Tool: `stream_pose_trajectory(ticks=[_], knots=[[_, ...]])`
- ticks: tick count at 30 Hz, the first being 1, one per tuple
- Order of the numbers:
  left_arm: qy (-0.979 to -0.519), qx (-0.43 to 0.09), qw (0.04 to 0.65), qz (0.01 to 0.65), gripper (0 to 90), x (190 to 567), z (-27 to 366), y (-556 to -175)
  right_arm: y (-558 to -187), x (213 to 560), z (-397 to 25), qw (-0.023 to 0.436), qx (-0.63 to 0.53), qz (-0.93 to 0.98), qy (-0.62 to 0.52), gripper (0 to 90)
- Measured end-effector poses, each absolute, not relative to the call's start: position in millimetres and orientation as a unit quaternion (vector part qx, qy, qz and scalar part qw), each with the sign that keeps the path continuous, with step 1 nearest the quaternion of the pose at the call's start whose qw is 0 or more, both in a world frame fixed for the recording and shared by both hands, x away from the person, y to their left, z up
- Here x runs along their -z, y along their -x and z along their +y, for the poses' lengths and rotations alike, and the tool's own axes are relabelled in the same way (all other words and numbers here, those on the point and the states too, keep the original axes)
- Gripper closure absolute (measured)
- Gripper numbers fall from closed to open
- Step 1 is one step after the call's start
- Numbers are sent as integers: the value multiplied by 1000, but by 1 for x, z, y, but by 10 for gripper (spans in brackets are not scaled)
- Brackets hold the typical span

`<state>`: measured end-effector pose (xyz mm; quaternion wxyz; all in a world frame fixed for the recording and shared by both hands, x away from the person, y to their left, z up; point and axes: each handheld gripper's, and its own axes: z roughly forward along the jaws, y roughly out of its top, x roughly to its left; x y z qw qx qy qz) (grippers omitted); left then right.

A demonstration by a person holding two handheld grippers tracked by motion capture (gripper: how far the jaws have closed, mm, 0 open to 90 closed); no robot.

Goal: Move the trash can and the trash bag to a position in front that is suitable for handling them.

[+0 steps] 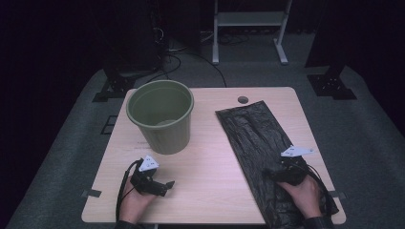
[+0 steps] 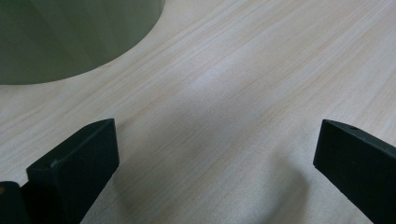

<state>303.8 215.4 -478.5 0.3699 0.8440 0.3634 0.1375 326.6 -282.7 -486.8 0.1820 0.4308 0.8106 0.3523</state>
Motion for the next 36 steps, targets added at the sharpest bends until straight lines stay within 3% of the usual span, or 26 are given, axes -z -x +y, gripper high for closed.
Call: stream_pose_trajectory(ticks=[36], knots=[[-822, -160, 391, 382, 0, 394, 233, -302, -327, 487, -283, 184, -352, 807, -436, 99]])
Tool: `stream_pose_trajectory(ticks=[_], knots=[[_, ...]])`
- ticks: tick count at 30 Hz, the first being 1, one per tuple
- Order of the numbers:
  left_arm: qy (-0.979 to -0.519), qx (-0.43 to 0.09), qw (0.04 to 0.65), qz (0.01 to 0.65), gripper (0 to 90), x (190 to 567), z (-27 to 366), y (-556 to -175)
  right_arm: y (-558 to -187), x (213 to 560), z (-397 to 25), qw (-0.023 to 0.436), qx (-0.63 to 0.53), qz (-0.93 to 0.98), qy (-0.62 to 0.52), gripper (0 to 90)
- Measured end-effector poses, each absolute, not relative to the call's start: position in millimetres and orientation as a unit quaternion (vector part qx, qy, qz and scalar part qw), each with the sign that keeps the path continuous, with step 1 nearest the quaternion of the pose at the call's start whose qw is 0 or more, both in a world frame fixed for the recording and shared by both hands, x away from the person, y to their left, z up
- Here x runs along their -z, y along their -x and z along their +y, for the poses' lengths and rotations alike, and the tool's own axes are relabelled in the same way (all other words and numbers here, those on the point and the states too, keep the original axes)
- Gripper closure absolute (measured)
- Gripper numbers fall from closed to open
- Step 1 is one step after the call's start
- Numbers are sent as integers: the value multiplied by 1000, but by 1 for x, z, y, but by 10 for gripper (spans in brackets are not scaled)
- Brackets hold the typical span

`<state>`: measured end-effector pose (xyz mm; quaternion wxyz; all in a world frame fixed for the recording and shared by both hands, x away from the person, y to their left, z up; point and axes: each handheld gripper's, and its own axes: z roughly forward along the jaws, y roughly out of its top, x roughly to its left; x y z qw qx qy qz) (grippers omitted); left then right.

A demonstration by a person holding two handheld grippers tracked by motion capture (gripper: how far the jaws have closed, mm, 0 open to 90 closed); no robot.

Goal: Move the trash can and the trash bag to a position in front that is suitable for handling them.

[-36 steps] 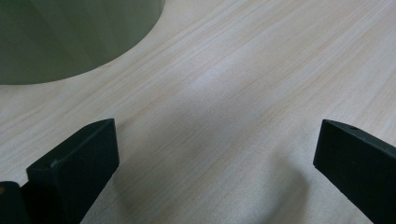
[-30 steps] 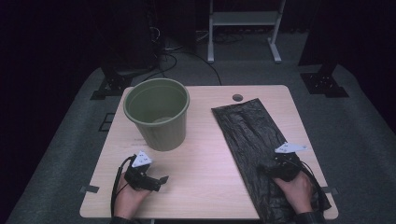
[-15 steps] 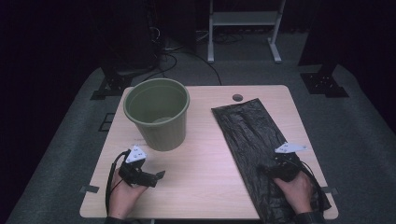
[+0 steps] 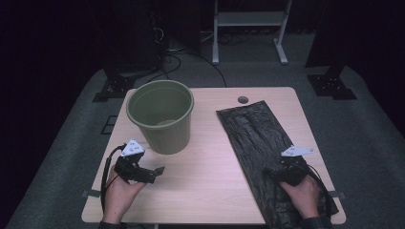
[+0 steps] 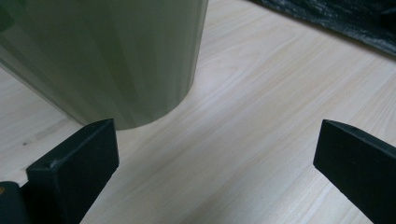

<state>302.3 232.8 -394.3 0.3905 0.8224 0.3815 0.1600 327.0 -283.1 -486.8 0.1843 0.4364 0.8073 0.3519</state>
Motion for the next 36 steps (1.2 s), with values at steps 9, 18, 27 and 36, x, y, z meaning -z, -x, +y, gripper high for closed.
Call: stream_pose_trajectory(ticks=[9, 18, 27, 36], knots=[[-814, -172, 405, 381, 0, 366, 240, -305, -327, 487, -283, 184, -352, 807, -436, 99], [-807, -181, 412, 382, 0, 336, 242, -311, -327, 487, -283, 184, -352, 807, -436, 99], [-800, -187, 430, 376, 0, 306, 243, -317, -327, 487, -283, 184, -352, 807, -436, 99], [-797, -210, 419, 381, 0, 284, 247, -337, -327, 487, -283, 184, -352, 807, -436, 99]])
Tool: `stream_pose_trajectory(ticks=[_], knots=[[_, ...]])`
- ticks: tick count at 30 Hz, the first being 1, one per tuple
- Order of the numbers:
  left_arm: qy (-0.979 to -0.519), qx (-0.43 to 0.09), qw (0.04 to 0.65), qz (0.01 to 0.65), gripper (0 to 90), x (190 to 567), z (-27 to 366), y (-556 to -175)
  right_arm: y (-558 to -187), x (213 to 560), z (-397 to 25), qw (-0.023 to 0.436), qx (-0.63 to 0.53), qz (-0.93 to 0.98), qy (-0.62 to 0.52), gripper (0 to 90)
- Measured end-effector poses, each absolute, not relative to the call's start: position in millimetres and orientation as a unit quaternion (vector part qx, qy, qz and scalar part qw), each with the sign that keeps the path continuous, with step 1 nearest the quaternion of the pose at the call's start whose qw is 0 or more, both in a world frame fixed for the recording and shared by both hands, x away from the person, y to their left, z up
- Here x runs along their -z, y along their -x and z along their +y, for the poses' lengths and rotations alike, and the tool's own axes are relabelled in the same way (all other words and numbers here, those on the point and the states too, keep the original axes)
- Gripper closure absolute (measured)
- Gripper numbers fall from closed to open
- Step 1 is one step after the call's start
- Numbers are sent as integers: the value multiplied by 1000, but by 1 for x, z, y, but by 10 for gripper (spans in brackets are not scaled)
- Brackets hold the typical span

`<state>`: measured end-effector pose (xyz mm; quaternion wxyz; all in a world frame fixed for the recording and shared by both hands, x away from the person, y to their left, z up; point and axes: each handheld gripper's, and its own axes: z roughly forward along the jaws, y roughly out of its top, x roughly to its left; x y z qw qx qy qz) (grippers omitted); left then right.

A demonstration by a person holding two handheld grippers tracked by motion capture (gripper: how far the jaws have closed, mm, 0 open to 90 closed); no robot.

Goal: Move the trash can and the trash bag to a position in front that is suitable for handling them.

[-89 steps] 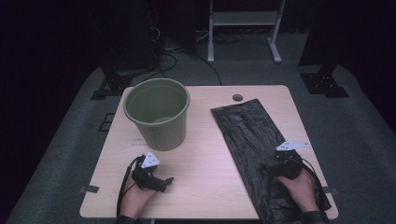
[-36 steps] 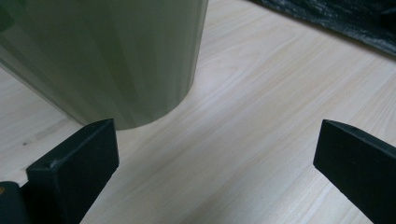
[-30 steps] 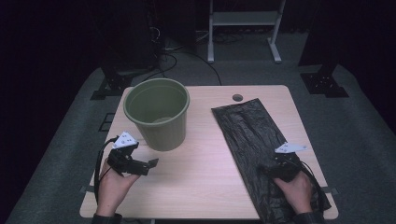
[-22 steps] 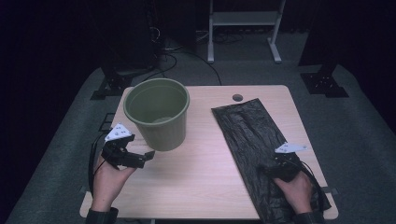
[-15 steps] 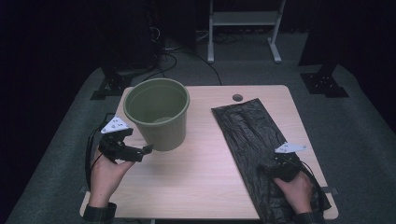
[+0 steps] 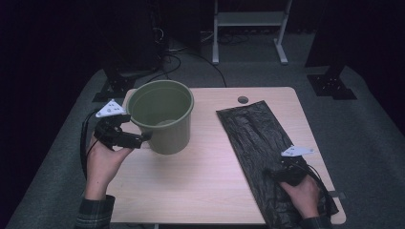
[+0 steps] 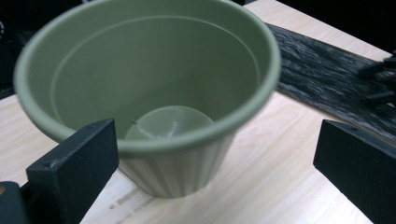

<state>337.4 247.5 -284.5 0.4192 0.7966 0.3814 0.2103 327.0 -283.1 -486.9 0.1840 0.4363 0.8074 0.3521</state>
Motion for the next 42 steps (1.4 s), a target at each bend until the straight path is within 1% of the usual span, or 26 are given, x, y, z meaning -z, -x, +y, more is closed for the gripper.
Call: stream_pose_trajectory(ticks=[13, 22, 33, 42], knots=[[-793, -226, 407, 394, 0, 280, 254, -373, -327, 487, -283, 184, -352, 807, -436, 100], [-792, -228, 392, 410, 0, 289, 263, -396, -327, 487, -283, 184, -352, 808, -436, 100], [-791, -228, 378, 424, 0, 298, 268, -409, -327, 487, -283, 183, -352, 809, -434, 100], [-795, -215, 365, 435, 0, 309, 272, -417, -327, 487, -283, 182, -353, 811, -430, 100]])
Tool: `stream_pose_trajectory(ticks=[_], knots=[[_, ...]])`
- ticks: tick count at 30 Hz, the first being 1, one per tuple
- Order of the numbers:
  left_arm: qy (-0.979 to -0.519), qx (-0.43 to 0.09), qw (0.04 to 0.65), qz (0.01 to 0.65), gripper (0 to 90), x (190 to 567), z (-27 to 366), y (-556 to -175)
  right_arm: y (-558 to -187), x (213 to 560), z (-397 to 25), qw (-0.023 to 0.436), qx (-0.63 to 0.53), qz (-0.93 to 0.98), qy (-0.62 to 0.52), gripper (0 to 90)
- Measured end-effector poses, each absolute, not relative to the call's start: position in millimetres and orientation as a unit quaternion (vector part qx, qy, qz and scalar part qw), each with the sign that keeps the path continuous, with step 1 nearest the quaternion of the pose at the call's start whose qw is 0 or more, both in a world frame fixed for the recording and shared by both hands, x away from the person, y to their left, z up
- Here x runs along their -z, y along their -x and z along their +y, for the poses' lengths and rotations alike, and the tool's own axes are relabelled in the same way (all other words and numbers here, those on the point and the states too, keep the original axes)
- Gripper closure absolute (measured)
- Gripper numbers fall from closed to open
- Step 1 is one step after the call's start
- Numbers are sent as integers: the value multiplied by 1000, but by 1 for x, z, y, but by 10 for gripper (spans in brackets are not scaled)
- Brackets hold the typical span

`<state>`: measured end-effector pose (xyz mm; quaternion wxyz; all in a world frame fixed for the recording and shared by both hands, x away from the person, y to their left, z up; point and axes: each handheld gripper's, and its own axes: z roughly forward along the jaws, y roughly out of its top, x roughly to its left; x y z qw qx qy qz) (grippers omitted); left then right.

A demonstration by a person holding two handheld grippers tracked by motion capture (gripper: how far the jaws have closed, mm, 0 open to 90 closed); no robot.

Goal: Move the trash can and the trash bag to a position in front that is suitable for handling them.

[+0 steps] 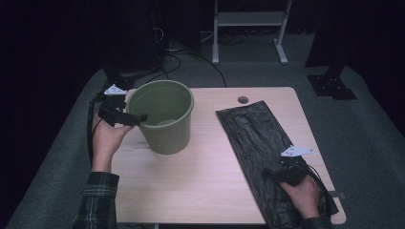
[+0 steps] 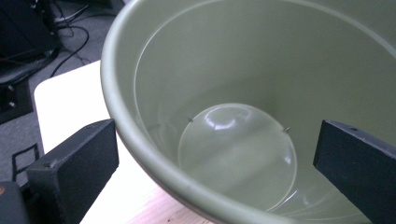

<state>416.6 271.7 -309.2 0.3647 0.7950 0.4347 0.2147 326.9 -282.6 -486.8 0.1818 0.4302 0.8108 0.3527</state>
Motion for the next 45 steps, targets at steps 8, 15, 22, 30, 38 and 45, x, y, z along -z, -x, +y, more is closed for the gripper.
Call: stream_pose_trajectory(ticks=[8, 15, 22, 30, 38, 45], knots=[[-790, -206, 372, 441, 0, 314, 274, -418, -327, 487, -283, 182, -353, 811, -430, 100], [-793, -193, 371, 444, 0, 316, 272, -420, -327, 487, -283, 182, -353, 811, -429, 100], [-799, -191, 372, 432, 0, 316, 262, -417, -327, 487, -283, 181, -353, 811, -430, 100], [-808, -183, 374, 418, 0, 316, 251, -409, -327, 487, -283, 182, -353, 811, -429, 100], [-811, -177, 384, 403, 0, 318, 238, -397, -327, 487, -283, 182, -353, 811, -430, 100], [-816, -173, 389, 391, 0, 318, 230, -386, -327, 487, -283, 181, -353, 811, -429, 100]])
